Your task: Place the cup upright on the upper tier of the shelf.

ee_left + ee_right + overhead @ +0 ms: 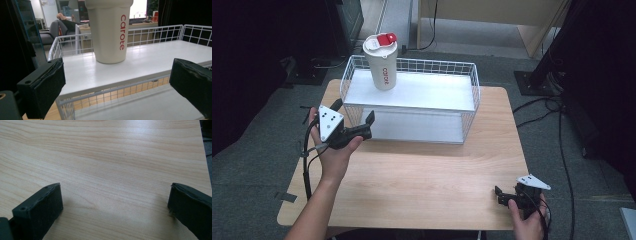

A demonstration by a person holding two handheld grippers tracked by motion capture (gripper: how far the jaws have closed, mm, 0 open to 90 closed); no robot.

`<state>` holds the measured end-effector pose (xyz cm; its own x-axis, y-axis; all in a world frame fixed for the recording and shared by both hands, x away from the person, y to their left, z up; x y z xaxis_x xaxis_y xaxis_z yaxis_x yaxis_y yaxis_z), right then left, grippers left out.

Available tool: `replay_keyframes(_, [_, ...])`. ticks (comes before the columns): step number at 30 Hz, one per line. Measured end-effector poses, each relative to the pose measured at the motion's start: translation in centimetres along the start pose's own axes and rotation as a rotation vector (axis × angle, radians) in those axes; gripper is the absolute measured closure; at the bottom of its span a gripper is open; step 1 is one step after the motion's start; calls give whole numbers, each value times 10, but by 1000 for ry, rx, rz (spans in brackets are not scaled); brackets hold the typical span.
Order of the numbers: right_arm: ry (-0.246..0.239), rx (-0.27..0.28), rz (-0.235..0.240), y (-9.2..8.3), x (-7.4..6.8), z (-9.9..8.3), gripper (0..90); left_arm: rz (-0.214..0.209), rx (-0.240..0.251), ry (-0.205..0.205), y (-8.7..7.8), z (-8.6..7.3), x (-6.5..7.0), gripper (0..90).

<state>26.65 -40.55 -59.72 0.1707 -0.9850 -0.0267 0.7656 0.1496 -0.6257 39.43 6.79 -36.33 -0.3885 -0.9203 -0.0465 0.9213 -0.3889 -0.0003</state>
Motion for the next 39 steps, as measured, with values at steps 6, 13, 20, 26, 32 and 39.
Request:
replay_keyframes(6, [2,0,-1,0,0,0,0,9,-16,9,-17,-16,-6,8])
replay_keyframes(13, [2,0,0,0,0,0,0,16,-36,-20,-33,-35,-16,8])
replay_keyframes(20, [2,-2,-1,0,0,0,0,51,-67,-41,-59,-60,-33,8])
replay_keyframes(26, [2,-1,-1,0,0,0,0,68,-90,-88,-77,-84,-36,8])
replay_keyframes(32, [2,-2,-1,0,0,0,0,92,-120,-134,-92,-110,-41,8])
replay_keyframes(39, [2,-1,-1,0,0,0,0,108,-143,-148,-107,-128,-44,7])
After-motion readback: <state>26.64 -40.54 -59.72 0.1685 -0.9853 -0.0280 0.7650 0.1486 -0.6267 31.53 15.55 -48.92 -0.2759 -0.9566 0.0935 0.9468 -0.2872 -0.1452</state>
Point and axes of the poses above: each handheld gripper's, and its own axes: y roughly forward along the jaws, z roughly out of its top, x roughly to its right, the point moved 10 cm from there along y, roughly forward along the jaws, and after that the axes turned 6 degrees about x, right-handed, at the moved point
